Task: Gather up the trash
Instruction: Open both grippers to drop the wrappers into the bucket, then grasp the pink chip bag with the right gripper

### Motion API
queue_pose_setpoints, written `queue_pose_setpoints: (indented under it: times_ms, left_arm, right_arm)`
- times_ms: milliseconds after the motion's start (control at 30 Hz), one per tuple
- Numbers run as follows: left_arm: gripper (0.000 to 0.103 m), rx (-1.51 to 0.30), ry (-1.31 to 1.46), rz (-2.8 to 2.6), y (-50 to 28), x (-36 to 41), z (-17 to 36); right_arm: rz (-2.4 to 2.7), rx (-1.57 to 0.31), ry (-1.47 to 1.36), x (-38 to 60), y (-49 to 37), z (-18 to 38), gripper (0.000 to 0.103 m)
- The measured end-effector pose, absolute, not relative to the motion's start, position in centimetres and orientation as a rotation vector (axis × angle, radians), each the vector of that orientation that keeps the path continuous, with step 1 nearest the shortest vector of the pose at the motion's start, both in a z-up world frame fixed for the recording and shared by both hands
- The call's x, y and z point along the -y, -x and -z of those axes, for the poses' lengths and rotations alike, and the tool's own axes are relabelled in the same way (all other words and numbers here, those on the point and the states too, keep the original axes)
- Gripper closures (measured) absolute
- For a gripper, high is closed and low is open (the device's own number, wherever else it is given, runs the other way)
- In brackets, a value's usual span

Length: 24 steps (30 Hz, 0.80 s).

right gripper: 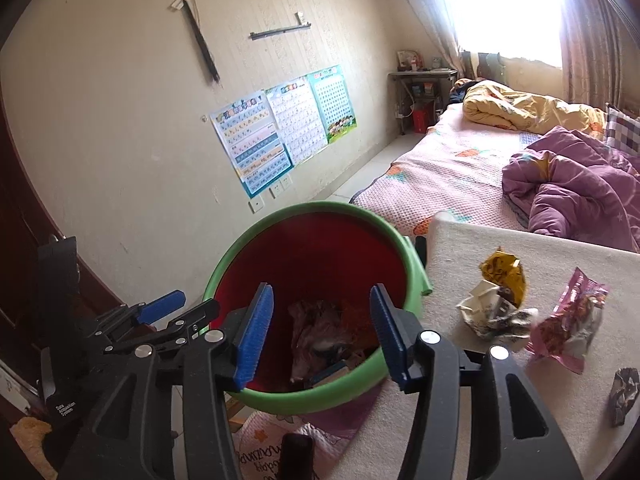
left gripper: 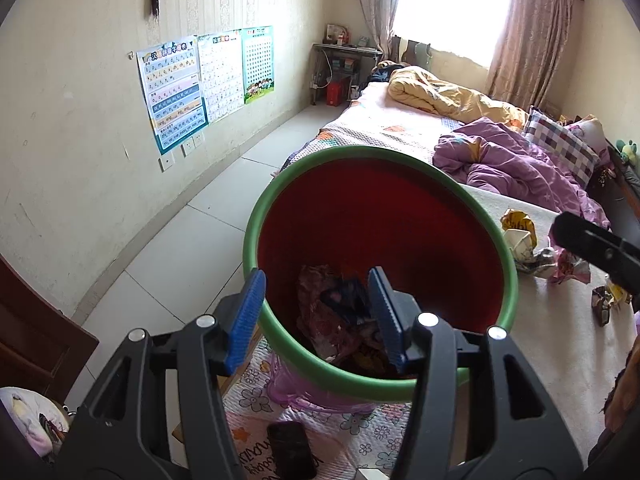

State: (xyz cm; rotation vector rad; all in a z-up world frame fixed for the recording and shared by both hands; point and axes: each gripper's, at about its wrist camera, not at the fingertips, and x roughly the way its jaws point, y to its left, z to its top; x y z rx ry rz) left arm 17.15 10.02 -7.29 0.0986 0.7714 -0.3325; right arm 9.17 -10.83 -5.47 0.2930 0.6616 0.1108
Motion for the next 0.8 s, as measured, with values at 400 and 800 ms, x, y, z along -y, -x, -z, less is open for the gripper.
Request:
queue_pose_setpoints:
  times_ms: [400, 800]
  left_arm:
    - [0.049, -0.764, -0.088, 0.386, -13.1, -8.0, 6.4]
    - [0.041, -0.797, -0.094, 0.538, -9.2, 2.3, 6.0]
  right_arm:
    - [0.347, -0.731, -0.546, 27.7, -6.8, 10.8, 0.031]
    - [0.062, -0.809, -0.704, 31.6, -6.1, 13.4, 0.081]
